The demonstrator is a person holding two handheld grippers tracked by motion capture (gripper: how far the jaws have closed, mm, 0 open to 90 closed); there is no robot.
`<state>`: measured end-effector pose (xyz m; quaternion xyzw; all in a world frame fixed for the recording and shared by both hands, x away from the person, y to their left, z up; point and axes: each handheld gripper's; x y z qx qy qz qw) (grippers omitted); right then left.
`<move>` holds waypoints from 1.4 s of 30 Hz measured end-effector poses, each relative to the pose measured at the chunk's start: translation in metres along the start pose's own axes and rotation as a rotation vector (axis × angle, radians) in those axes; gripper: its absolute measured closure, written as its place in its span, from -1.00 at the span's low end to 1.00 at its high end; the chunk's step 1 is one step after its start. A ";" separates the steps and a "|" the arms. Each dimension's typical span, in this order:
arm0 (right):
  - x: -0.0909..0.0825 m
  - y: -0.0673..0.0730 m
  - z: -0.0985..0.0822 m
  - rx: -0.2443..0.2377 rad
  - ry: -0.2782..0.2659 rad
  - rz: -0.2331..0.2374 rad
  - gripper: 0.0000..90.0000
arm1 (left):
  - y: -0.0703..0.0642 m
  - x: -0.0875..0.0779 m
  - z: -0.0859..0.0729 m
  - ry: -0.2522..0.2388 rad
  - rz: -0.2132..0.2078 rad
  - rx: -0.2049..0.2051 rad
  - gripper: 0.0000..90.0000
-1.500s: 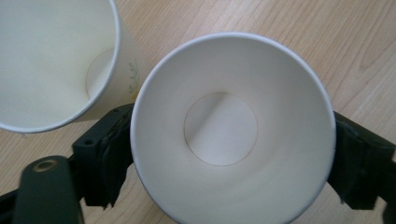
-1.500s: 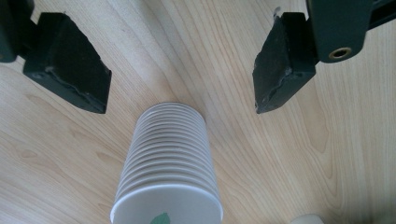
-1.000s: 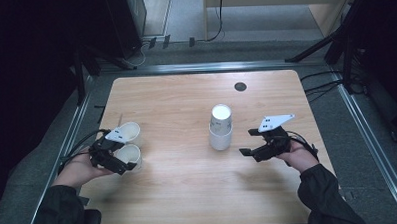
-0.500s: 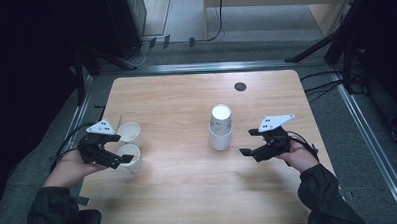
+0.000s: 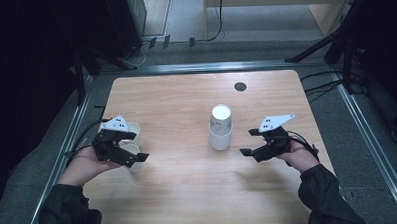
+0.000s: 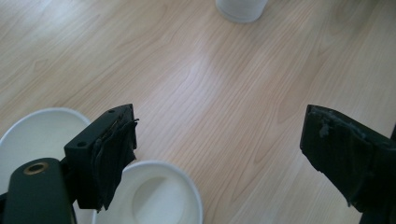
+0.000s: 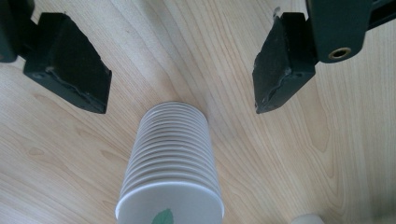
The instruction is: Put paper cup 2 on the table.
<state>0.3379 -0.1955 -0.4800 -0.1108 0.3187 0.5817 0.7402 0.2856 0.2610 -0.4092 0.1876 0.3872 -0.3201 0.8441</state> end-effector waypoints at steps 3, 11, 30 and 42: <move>0.000 0.000 0.000 -0.001 0.004 -0.001 -0.56 | -0.007 0.001 0.009 -0.029 -0.010 -0.011 -0.74; 0.001 0.002 -0.002 -0.004 0.008 0.005 -0.56 | -0.027 0.009 0.030 -0.103 -0.126 -0.022 -0.72; 0.005 0.017 -0.007 -0.023 0.015 0.019 -0.56 | -0.069 0.059 0.054 -0.122 -0.151 0.028 -0.70; 0.009 0.027 -0.008 -0.039 0.030 0.029 -0.56 | -0.095 0.080 0.061 -0.094 -0.179 0.064 -0.69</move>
Point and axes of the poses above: each handheld gripper's, and its own axes: x roughly forward along the jaws, z roughly out of its top, y roughly to its left, and after that the axes turned 12 degrees about z, right-handed
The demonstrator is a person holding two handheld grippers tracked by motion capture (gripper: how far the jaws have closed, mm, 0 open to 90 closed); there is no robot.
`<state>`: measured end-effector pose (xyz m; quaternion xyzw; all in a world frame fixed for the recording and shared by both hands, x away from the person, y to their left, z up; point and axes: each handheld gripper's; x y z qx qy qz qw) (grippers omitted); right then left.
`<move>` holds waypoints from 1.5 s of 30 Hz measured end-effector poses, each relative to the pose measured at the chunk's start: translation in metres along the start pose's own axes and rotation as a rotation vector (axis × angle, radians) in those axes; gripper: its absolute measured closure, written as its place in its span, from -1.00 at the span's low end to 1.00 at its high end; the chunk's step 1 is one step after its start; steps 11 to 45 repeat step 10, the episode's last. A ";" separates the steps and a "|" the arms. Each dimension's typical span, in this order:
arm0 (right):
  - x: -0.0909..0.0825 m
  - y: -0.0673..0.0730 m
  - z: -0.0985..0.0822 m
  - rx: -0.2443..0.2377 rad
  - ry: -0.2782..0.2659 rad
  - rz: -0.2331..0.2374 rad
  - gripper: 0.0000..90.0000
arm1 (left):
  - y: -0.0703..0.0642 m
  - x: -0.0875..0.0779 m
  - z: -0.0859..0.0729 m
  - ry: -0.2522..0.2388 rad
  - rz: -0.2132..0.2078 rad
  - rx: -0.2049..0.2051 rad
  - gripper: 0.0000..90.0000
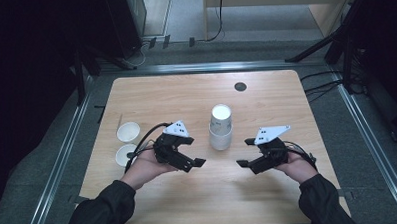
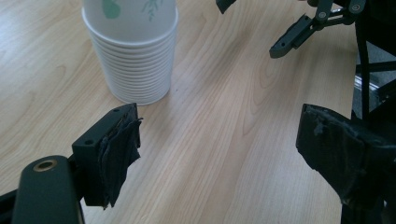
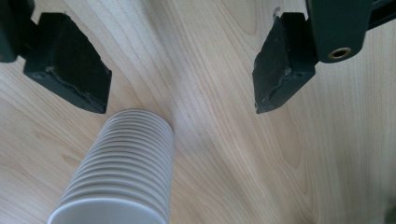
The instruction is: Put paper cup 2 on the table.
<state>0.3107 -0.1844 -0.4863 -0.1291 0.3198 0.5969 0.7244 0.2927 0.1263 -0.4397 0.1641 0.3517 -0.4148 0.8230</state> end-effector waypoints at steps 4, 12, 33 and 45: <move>0.000 0.000 -0.002 0.004 0.001 -0.001 -0.56 | -0.003 0.005 -0.001 0.010 -0.015 0.005 -0.68; -0.001 -0.001 -0.002 0.003 -0.001 -0.001 -0.56 | -0.006 0.009 -0.006 0.005 0.001 0.036 -0.67; -0.001 -0.001 -0.002 0.003 -0.001 -0.001 -0.56 | -0.006 0.009 -0.006 0.005 0.001 0.036 -0.67; -0.001 -0.001 -0.002 0.003 -0.001 -0.001 -0.56 | -0.006 0.009 -0.006 0.005 0.001 0.036 -0.67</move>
Point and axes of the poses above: each handheld gripper's, and its own axes: x roughly forward along the jaws, z roughly out of its top, y roughly to its left, and after that the axes turned 12 degrees about z, right-handed
